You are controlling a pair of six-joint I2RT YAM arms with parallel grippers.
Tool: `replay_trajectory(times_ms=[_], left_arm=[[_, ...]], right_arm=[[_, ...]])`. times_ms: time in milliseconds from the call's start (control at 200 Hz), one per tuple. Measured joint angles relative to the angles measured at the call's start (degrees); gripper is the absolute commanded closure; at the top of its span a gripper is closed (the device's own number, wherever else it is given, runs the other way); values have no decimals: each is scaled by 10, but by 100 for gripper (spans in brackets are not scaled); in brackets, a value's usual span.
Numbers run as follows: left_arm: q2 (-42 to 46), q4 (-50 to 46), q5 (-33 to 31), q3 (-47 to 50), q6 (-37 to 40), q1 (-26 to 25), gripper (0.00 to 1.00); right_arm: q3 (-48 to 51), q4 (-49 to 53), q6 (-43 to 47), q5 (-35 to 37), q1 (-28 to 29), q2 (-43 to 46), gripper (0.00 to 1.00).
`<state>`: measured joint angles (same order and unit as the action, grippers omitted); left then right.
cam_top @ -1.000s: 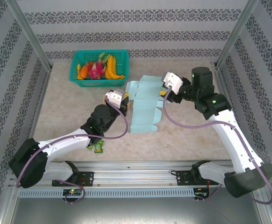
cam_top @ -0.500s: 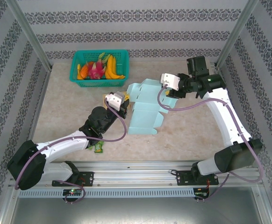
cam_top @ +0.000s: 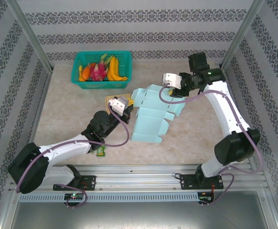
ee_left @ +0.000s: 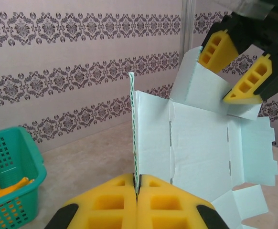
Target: Fold the paper box
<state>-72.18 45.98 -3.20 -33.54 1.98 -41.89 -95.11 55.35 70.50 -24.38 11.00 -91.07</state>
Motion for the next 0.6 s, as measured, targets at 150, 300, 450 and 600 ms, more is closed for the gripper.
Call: replay_trajectory(times_ms=[150, 300, 450, 600], left_arm=[[-10, 0, 1, 0, 0, 0, 100], [-13, 0, 0, 0, 0, 0, 100], [-17, 3, 0, 0, 0, 0, 100], [-21, -4, -20, -6, -3, 0, 100]], right_arm=[[-2, 17, 8, -11, 0, -15, 71], [-6, 31, 18, -20, 0, -26, 77], [-9, 42, 19, -21, 0, -34, 97], [-24, 65, 26, -24, 0, -39, 100]])
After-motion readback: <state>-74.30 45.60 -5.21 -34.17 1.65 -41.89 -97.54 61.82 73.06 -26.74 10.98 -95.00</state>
